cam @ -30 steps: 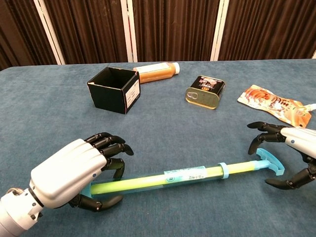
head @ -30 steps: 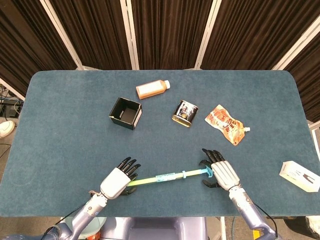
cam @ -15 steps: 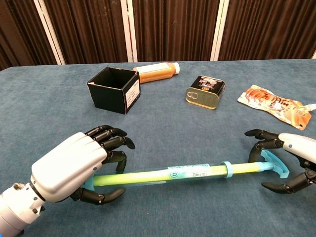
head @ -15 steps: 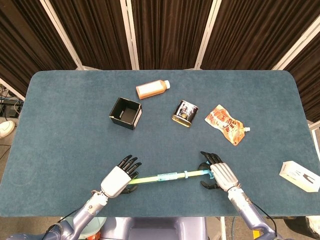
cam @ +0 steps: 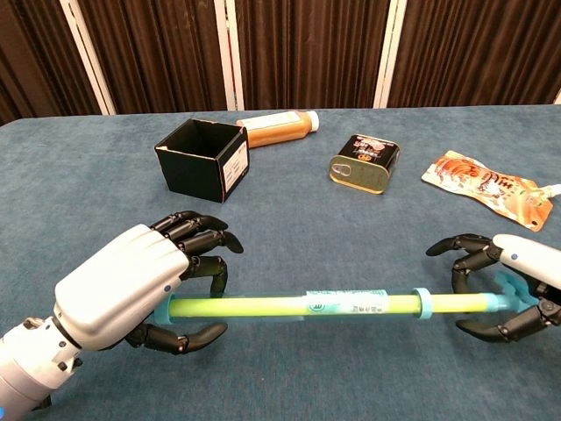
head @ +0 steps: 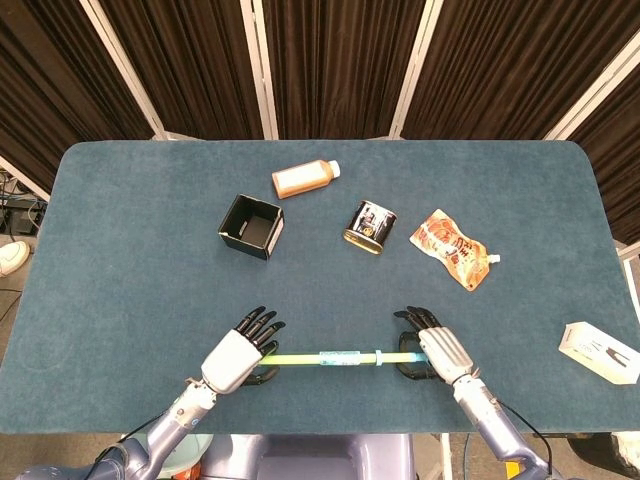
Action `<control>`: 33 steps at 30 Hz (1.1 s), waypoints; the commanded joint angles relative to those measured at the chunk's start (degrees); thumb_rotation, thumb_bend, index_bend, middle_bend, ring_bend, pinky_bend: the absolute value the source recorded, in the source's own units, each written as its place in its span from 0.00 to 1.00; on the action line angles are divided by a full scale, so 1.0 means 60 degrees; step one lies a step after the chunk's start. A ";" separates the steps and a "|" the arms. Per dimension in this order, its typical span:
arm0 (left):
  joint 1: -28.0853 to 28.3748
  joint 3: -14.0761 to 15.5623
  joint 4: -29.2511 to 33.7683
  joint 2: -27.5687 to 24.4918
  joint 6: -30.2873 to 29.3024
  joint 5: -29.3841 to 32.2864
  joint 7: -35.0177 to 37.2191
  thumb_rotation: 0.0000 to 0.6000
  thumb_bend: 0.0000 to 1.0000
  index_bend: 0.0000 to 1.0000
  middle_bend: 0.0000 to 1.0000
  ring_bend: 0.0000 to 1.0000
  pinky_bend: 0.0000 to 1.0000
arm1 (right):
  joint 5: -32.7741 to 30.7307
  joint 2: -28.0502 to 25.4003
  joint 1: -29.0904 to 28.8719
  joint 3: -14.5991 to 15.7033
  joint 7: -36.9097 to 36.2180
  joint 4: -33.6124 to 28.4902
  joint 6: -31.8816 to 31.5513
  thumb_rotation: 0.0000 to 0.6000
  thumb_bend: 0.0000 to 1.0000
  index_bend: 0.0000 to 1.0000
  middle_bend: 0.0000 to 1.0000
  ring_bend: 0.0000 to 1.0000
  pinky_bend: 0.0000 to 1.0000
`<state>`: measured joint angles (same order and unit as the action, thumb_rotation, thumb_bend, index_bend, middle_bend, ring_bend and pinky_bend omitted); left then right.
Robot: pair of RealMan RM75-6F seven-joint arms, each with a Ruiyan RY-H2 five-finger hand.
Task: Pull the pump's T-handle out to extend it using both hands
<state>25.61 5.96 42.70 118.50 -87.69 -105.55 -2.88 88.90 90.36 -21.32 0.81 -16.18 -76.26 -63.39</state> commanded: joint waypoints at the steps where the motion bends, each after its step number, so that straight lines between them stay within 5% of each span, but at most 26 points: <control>1: -0.0016 0.0025 -0.0021 0.0008 -0.0065 -0.0025 -0.0028 1.00 0.49 0.63 0.24 0.13 0.15 | 0.0114 0.0009 0.0050 -0.0001 -0.0097 0.0022 -0.0234 1.00 0.37 0.69 0.19 0.04 0.00; 12: -0.0075 0.0081 0.0181 -0.0197 -0.0296 -0.0044 -0.0091 1.00 0.49 0.63 0.24 0.13 0.15 | 0.0214 -0.0212 0.0059 0.0010 0.0285 -0.0076 -0.0489 1.00 0.40 0.80 0.24 0.05 0.00; 33: -0.0148 0.0212 0.1702 -0.1625 -0.0919 -0.0364 -0.0649 1.00 0.49 0.63 0.24 0.13 0.15 | -0.0355 -0.1135 0.0050 -0.0427 0.1443 -0.0714 -0.0630 1.00 0.33 0.81 0.24 0.05 0.00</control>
<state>24.76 7.19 52.62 109.09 -92.97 -107.57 -6.49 86.97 83.78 -20.96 -1.57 -7.47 -80.45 -67.20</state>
